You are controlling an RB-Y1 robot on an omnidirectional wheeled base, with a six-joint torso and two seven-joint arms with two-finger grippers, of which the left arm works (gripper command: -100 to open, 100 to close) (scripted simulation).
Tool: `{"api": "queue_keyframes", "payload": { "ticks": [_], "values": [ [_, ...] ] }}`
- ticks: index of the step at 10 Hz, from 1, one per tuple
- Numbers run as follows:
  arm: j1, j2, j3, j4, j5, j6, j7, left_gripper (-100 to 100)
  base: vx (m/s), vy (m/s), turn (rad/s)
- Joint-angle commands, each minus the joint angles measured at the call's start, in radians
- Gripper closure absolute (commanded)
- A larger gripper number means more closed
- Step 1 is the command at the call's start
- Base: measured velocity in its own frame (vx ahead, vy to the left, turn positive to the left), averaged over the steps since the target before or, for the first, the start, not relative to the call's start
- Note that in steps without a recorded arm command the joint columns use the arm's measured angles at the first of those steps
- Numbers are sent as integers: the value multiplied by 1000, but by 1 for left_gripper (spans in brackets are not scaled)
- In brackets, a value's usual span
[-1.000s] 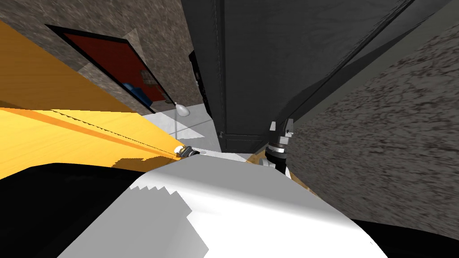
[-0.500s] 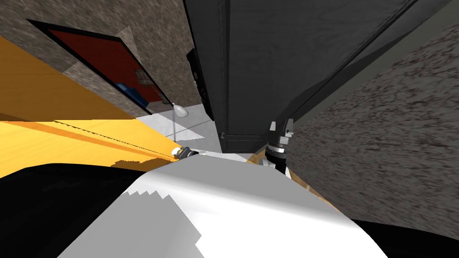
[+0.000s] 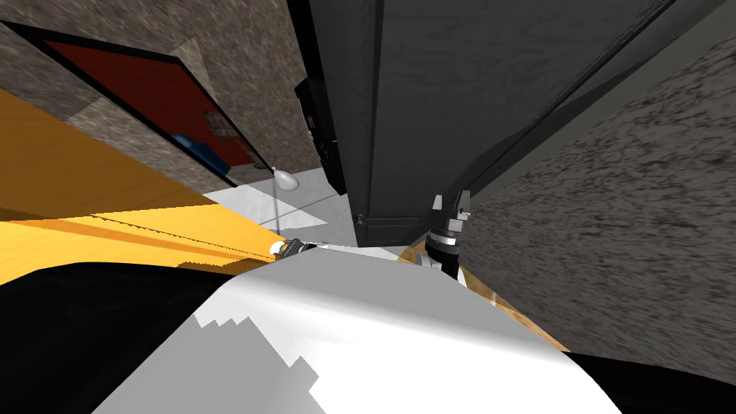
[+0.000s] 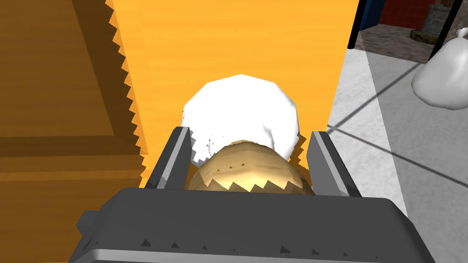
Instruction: Push the door open
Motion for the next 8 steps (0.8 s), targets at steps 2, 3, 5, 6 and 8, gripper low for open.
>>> {"api": "queue_keyframes", "payload": {
  "ticks": [2,3,5,6,8],
  "values": [
    [-12,4,44,6,37,-50,-12,100,15,133,-135],
    [-16,2,55,9,47,-61,-16,100,5,125,-99],
    [-23,-5,74,15,66,-82,-22,100,10,106,-79],
    [-27,-8,84,18,76,-93,-25,100,15,108,-79],
    [-40,-24,118,28,109,-130,-35,100,8,147,-140]
  ]
}}
